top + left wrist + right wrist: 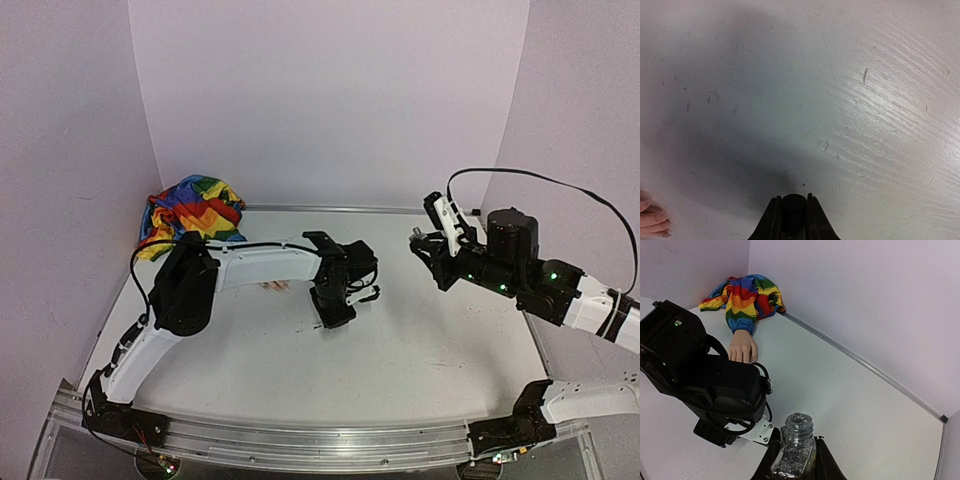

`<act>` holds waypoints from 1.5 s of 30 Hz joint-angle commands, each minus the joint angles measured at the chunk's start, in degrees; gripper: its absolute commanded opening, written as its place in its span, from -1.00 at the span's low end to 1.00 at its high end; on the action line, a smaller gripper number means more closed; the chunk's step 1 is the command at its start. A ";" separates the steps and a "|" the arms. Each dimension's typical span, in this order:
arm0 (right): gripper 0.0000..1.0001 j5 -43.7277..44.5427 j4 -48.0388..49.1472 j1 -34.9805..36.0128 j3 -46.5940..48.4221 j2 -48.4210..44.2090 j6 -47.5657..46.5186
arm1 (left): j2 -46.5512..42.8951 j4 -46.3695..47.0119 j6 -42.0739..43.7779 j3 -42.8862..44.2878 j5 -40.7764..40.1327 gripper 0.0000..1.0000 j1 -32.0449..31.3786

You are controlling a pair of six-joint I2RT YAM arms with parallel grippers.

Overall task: Paint the nails
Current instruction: Pick up the nail polish bottle cap from the center of the board.

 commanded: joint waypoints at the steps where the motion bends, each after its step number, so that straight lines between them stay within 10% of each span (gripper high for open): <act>1: -1.00 -2.01 2.52 -0.13 1.51 -0.19 -0.24 | -11.89 -0.79 -4.86 0.64 -3.67 -0.90 0.57; 10: -1.00 -16.46 6.51 -0.13 3.99 5.62 -1.75 | -36.08 6.69 -16.95 -6.05 5.49 -0.96 6.25; 22: -1.00 -37.29 31.44 4.19 12.62 24.78 6.28 | -69.44 58.27 -36.92 -45.80 21.69 -1.00 12.86; 45: -1.00 -35.50 49.74 10.70 22.59 39.64 17.20 | -76.41 84.10 -34.60 -62.59 22.83 -1.00 12.13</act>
